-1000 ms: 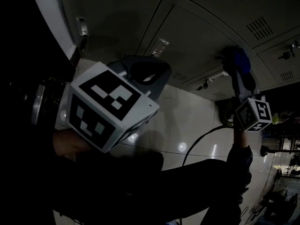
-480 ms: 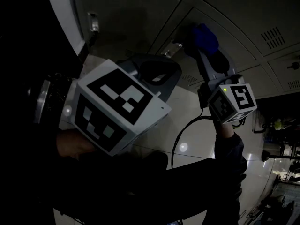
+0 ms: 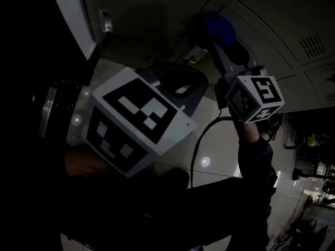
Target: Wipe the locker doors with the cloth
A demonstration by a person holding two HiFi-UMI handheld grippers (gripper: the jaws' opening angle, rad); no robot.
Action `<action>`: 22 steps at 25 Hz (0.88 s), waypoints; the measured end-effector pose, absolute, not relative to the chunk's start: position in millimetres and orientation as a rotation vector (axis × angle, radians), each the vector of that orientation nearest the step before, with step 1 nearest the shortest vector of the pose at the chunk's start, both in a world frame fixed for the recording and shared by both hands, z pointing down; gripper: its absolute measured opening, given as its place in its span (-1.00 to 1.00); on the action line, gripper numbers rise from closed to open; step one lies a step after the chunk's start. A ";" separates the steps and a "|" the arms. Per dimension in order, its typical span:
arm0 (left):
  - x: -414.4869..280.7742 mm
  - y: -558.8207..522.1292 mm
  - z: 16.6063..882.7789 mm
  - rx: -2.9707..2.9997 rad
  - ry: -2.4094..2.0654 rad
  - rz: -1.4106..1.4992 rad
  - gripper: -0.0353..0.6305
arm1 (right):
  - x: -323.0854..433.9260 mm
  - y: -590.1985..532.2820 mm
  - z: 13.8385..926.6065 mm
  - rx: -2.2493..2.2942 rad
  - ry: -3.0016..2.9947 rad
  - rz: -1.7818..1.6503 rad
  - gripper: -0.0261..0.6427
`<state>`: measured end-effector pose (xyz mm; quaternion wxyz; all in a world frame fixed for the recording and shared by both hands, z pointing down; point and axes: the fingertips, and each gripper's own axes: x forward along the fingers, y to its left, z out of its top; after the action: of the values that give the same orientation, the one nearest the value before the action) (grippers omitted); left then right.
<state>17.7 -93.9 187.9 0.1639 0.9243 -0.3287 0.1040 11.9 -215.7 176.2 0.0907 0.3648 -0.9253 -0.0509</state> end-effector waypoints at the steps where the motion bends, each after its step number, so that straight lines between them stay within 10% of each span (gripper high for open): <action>1: 17.8 -93.9 188.7 2.634 -0.935 0.298 -0.95 | 13.6 -216.1 176.0 1.085 -2.750 -0.151 -0.54; 22: 29.7 -96.9 193.6 2.631 -0.934 0.320 -0.95 | 72.7 -218.1 182.6 1.147 -2.707 -0.146 -0.50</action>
<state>29.7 -96.9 193.6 0.1650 0.9234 -0.3279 0.1123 72.7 -218.1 182.6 0.0988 0.3878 -0.9151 -0.0493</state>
